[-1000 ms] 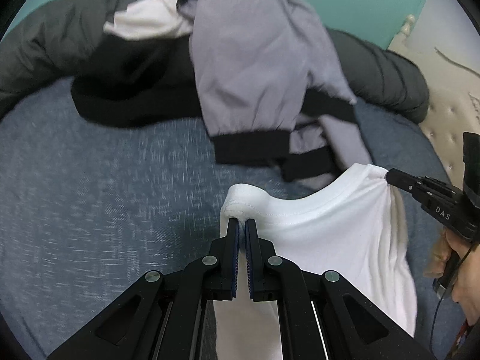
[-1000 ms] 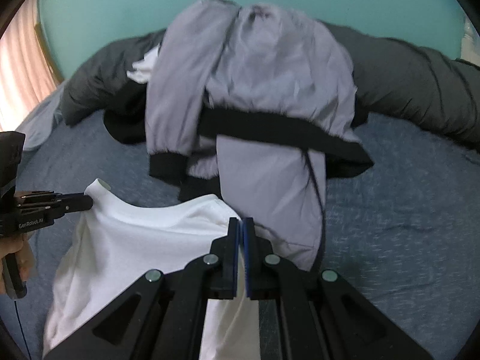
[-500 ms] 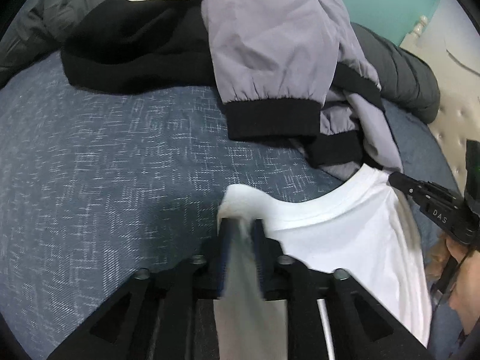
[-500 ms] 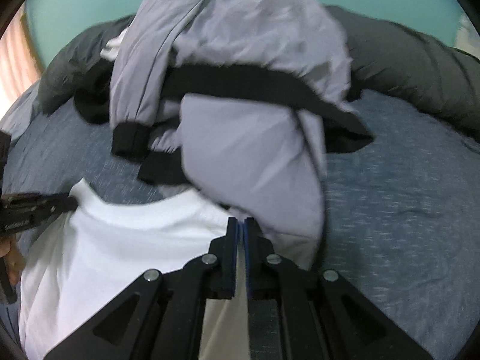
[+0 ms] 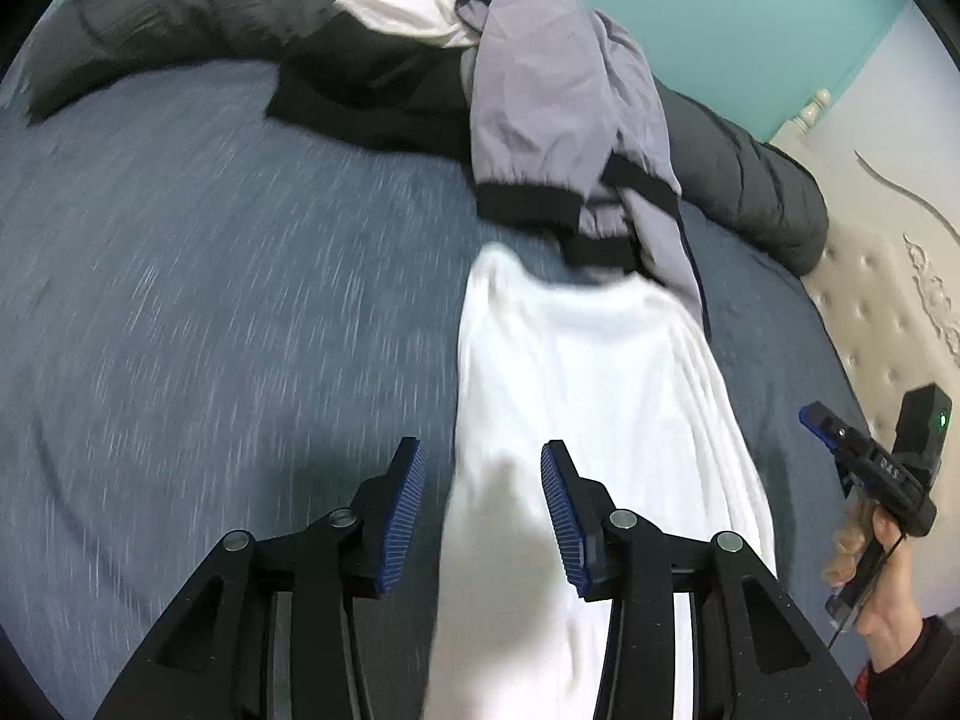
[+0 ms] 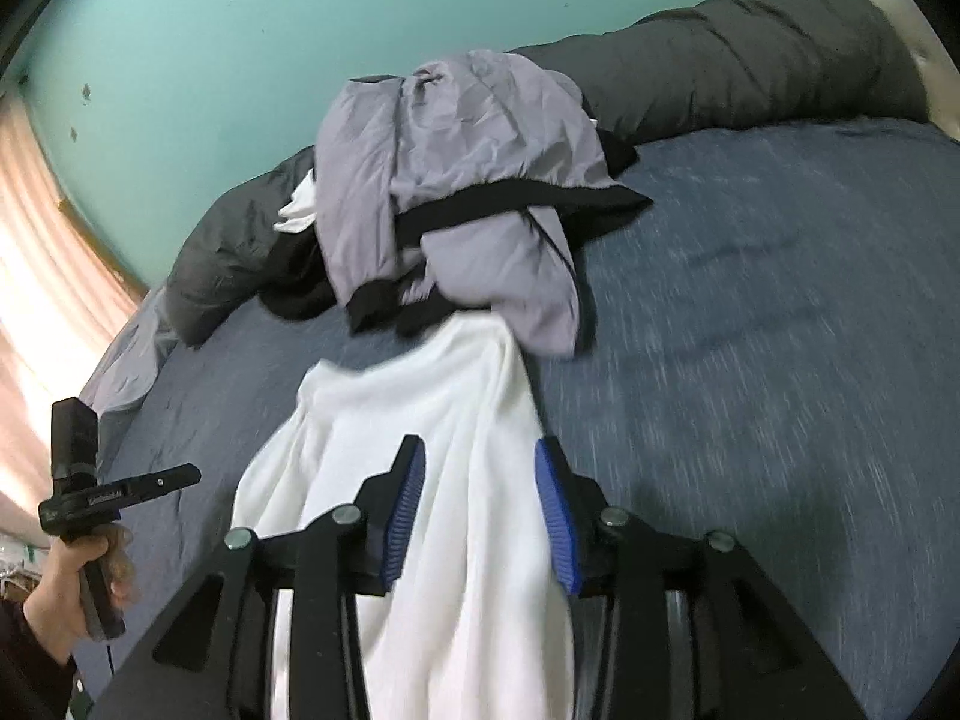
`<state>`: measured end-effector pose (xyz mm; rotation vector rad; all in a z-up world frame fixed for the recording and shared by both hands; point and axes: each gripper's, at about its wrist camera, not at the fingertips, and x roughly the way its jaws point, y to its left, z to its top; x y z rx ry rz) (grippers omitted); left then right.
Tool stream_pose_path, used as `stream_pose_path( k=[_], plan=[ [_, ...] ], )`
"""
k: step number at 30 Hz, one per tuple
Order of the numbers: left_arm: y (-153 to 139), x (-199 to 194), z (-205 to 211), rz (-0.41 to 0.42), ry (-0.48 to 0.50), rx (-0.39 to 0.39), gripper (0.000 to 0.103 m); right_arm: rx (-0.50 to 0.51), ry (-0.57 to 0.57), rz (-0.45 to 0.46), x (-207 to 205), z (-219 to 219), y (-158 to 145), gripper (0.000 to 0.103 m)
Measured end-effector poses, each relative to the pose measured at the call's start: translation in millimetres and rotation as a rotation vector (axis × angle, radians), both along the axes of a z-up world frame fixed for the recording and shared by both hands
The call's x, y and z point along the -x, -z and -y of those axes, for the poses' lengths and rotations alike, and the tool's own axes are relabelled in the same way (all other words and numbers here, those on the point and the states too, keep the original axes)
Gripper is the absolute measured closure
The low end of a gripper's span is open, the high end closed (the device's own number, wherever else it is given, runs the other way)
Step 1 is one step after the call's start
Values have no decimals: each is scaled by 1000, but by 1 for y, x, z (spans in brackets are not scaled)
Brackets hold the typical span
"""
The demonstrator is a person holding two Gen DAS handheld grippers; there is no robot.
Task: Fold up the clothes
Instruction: 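Lower the hanging shirt onto the bed with both grippers, then open both grippers and release the shirt collar on the bed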
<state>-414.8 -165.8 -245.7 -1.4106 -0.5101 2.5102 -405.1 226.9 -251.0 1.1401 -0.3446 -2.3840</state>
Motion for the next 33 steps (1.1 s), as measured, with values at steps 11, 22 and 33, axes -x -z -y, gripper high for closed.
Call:
stream_pose_path(
  k=[11,22,33],
  plan=[
    [10,-131,-4,55,-15,-5,55,45,45,49,-138,-43,10,53],
    [34,-204,-3,113,-18,32,52,82,103,16,-207,-69,27,52],
    [54,-240,-3,136,-29,28,52,101,61,22,-205,-65,38,52]
  ],
)
